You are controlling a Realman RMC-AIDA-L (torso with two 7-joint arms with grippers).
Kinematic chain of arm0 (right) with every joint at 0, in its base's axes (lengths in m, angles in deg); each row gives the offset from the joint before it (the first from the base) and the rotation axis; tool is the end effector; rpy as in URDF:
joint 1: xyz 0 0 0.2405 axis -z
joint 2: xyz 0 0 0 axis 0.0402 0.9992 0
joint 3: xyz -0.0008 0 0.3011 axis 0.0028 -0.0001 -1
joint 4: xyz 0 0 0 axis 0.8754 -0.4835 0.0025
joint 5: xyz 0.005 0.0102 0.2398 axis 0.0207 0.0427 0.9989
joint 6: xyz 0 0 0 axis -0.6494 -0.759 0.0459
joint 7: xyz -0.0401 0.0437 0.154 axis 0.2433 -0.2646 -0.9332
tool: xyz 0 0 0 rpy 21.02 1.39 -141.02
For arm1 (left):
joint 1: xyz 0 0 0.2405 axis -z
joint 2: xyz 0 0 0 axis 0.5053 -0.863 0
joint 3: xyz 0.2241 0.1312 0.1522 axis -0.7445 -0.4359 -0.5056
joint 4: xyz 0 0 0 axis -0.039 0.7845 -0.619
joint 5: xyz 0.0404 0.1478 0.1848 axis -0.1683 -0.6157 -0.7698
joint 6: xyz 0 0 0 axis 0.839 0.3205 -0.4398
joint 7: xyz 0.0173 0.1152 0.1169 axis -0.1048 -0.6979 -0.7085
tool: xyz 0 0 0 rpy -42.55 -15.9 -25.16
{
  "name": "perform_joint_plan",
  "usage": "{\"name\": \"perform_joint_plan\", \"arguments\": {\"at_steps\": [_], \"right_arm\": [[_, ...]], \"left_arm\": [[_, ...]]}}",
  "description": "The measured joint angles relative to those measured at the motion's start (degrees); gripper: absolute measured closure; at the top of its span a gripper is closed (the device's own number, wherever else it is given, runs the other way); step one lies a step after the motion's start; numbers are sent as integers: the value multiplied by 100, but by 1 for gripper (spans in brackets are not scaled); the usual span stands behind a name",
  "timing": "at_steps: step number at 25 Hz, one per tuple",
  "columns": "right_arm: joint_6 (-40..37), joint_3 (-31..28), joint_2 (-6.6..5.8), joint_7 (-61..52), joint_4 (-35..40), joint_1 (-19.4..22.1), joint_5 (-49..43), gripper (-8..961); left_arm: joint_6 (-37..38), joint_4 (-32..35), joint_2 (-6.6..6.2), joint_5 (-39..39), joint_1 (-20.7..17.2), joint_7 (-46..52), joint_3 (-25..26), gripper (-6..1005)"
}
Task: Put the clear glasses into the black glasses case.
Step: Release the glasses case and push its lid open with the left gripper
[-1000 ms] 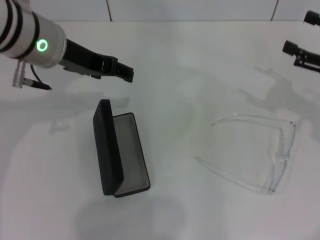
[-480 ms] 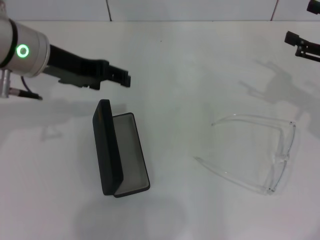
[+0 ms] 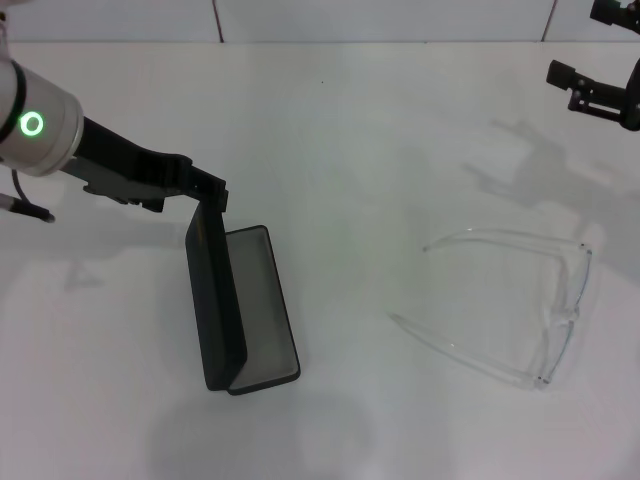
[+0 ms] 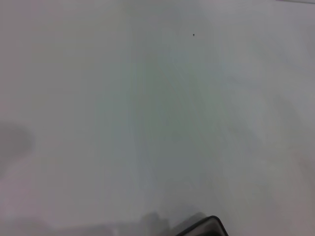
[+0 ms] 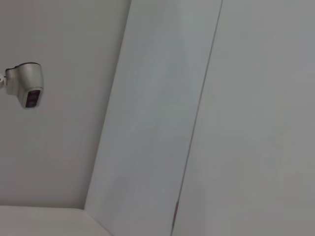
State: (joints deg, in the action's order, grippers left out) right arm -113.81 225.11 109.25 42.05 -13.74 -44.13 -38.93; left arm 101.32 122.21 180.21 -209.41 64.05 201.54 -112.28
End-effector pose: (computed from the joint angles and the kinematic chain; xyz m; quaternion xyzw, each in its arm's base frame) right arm 0.3094 0.4341 0.0384 -0.8784 -0.0007 0.3267 0.3490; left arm -0.2101 0.4132 0.0088 -0.7882 -0.5702 0.0556 0.2247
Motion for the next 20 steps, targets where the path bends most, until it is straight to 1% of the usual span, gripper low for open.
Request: {"name": "perform_joint_plan", "arguments": {"at_steps": [6, 9, 14, 20], "right_arm": [[-63, -6, 70, -23, 9, 49, 1, 112], [-129, -17, 98, -24, 10, 75, 1, 112], [-213, -34, 122, -27, 10, 126, 9, 111], [-265, -35, 159, -25, 10, 179, 73, 111]], "left_arm": [[20, -20, -12, -4, -8, -6, -28, 274], [61, -24, -11, -3, -23, -11, -123, 280], [65, -137, 5, -8, -12, -6, -278, 289], [43, -239, 8, -4, 24, -5, -314, 300]]}}
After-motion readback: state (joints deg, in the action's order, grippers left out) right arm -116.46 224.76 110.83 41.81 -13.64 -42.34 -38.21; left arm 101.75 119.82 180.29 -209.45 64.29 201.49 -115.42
